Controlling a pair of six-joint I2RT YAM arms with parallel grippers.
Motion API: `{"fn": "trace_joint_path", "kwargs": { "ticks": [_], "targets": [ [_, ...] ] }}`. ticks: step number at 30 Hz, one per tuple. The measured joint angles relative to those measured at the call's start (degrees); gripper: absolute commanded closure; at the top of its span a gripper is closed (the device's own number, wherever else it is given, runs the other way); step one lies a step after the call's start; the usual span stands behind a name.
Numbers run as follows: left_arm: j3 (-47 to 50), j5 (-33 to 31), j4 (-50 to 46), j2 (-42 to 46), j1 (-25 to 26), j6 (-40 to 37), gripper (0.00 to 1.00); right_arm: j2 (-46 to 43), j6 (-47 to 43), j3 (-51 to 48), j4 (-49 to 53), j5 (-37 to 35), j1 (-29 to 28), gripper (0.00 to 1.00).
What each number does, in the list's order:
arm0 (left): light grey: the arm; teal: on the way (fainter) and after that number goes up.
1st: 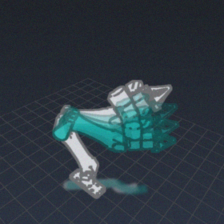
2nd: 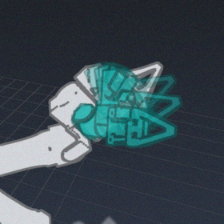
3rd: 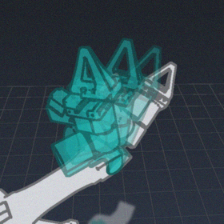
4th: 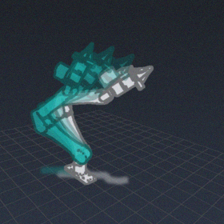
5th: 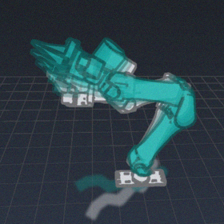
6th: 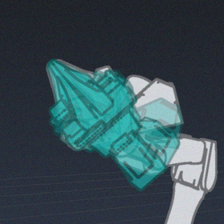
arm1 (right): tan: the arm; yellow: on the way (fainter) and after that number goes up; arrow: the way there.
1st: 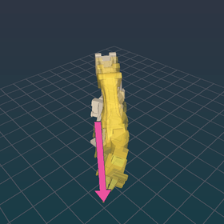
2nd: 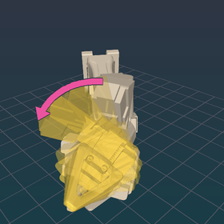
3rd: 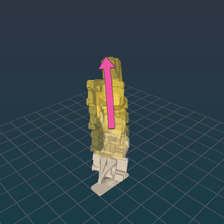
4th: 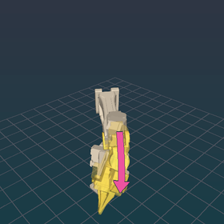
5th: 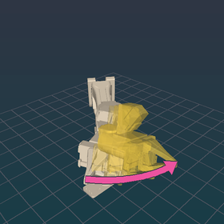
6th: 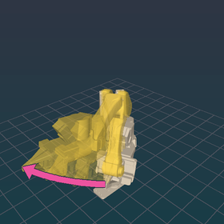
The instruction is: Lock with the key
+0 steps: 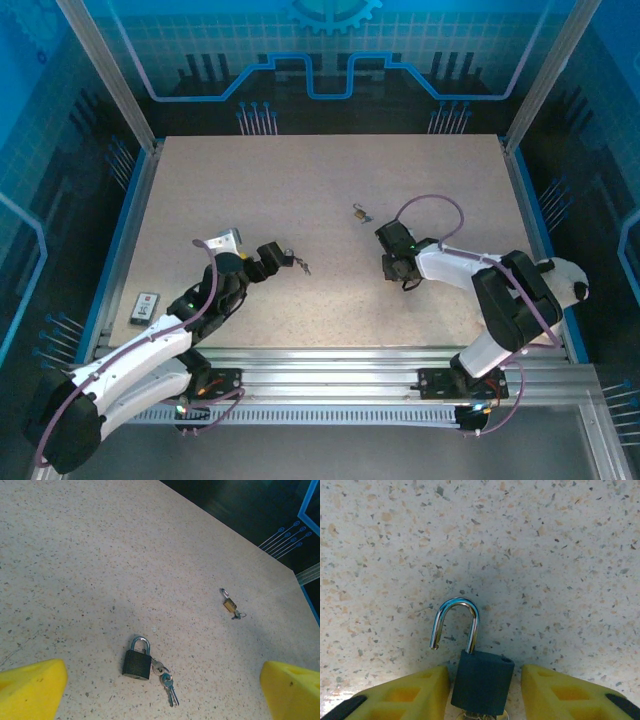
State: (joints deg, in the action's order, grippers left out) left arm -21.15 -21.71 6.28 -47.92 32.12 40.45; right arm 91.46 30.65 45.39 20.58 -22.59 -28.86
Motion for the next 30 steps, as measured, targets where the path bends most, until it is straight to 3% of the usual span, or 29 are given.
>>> {"fn": "trace_joint_path", "kwargs": {
  "ticks": [30],
  "targets": [
    [0.4, -0.6, 0.0, 0.1, 0.0, 0.0, 0.01, 1.1, -1.2, 1.2, 0.7, -0.7, -1.1, 0.66]
  ]
}}
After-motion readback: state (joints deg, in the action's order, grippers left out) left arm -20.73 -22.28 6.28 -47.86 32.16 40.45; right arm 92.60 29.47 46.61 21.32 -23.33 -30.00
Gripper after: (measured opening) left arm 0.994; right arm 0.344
